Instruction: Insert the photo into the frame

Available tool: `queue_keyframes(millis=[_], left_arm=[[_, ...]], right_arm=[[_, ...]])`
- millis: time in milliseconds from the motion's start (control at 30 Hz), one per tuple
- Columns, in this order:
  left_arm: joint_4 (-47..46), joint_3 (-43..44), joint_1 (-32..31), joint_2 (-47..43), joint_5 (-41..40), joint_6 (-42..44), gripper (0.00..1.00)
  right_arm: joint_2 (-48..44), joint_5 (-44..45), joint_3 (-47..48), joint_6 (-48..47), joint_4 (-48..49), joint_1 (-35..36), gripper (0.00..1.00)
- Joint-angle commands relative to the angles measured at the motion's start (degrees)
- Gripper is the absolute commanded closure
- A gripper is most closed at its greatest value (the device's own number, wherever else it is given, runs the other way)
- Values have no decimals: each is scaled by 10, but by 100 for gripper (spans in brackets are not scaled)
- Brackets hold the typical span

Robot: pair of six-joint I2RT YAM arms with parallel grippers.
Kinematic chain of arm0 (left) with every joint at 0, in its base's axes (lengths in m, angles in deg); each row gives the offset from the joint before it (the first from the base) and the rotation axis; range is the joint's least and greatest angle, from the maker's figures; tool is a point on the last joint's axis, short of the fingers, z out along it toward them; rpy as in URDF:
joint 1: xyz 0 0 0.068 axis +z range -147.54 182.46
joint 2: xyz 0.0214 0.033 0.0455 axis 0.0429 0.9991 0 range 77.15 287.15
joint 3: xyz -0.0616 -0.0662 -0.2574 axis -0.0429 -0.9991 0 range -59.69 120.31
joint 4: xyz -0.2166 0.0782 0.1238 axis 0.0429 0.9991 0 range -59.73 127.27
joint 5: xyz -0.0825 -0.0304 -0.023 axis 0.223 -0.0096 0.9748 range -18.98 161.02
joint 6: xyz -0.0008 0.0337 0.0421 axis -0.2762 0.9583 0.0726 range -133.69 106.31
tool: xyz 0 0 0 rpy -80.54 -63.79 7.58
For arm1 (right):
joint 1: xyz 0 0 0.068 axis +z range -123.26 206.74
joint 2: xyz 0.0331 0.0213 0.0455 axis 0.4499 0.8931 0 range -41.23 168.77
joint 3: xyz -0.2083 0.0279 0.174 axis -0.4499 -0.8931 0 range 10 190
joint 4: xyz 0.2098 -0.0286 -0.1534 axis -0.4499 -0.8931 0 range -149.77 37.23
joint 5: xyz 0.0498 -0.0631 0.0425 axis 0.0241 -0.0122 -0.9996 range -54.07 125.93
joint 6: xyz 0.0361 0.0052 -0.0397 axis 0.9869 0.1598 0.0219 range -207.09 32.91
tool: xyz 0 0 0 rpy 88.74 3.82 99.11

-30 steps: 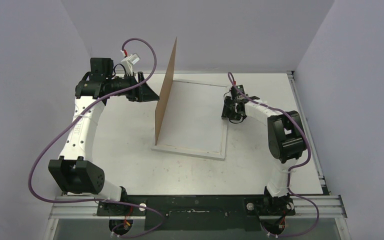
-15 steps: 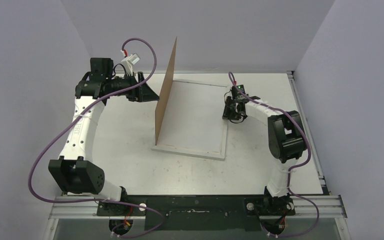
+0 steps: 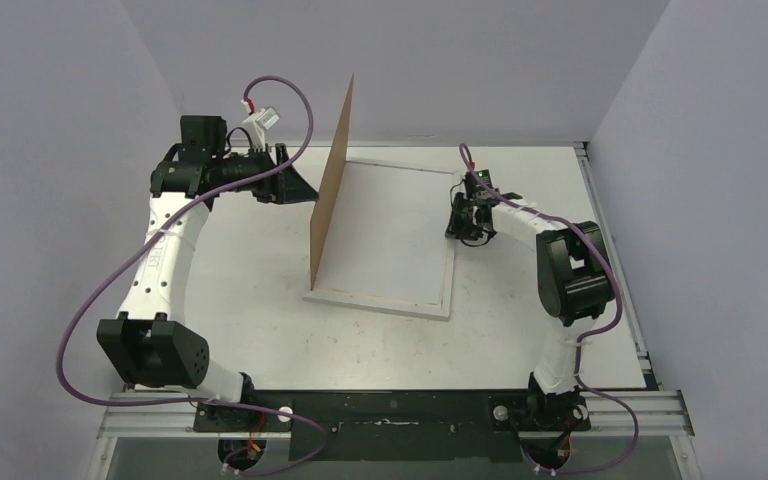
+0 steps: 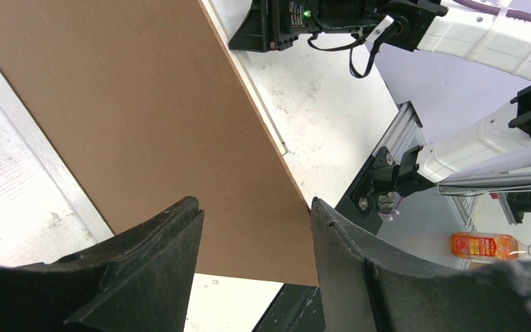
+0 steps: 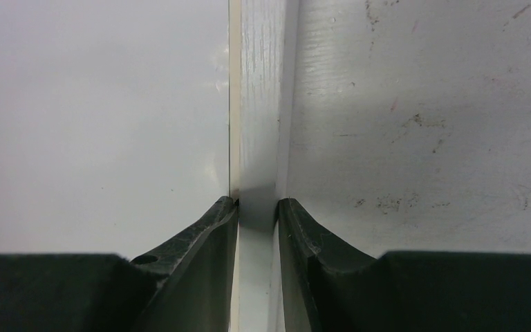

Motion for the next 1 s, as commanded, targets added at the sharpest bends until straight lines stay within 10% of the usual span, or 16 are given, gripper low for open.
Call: queue_keyframes(millis=[0,367,700,967], left_arm=[[8,7,9,-5,-41,29,44],[9,7,9,-4,-41,30,44],[8,9,8,-3,-40,27,44],[8,9,8,-2,-40,28,44]], right_arm=[[0,0,-9,14,30,-6,93],[-6,-10,-22,14,38,-9,94],[-35,-9,-16,8,35,-10,26],[-29,-23,-9,16,38,-11,34]])
